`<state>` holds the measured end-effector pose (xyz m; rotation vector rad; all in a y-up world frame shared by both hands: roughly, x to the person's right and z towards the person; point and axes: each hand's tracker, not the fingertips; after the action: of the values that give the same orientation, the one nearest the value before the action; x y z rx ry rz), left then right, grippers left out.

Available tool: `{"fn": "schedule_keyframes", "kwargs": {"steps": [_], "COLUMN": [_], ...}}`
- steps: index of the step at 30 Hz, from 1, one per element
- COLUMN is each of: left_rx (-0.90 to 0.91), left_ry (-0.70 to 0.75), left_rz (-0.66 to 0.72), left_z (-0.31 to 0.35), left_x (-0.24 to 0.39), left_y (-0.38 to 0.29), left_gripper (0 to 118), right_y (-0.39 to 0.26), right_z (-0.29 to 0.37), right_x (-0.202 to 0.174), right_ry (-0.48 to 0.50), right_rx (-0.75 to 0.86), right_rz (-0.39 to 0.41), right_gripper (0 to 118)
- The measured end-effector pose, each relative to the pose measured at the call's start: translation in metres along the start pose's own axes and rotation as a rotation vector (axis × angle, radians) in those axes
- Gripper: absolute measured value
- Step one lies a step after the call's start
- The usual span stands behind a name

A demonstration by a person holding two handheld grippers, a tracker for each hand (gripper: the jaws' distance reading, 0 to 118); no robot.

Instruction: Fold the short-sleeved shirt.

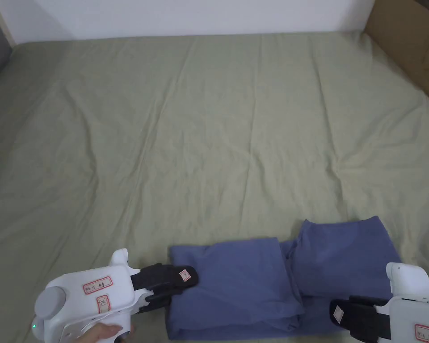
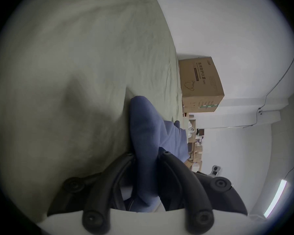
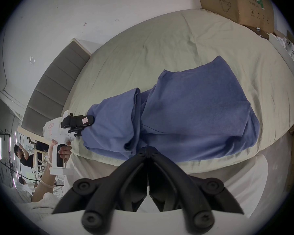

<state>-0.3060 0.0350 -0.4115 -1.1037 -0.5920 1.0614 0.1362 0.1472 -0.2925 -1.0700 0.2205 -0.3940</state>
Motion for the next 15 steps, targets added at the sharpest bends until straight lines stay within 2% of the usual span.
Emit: {"fn": "schedule_keyframes", "kwargs": {"steps": [1, 6, 9, 13, 15], "left_rx": [-0.012, -0.015, 0.031, 0.119, 0.146], "left_ry": [0.028, 0.013, 0.080, 0.145, 0.230], "left_rz": [-0.043, -0.036, -0.087, -0.079, -0.087], "left_z": [0.002, 0.028, 0.062, 0.122, 0.146], "left_x": [0.001, -0.002, -0.005, -0.004, 0.004], "left_y": [0.002, 0.010, 0.021, 0.028, 0.031], "left_gripper": [19, 18, 18, 18, 18], "right_y": [0.001, 0.007, 0.009, 0.011, 0.011], "right_z": [-0.002, -0.005, -0.004, -0.005, -0.007], "right_x": [-0.001, -0.006, -0.009, -0.008, -0.006], "right_ry": [-0.007, -0.002, 0.004, 0.020, 0.030], "right_rx": [-0.002, -0.006, -0.003, 0.002, 0.003], "right_rz": [0.000, -0.003, 0.016, 0.001, -0.010], "right_gripper": [0, 0, 0, 0, 0]}}
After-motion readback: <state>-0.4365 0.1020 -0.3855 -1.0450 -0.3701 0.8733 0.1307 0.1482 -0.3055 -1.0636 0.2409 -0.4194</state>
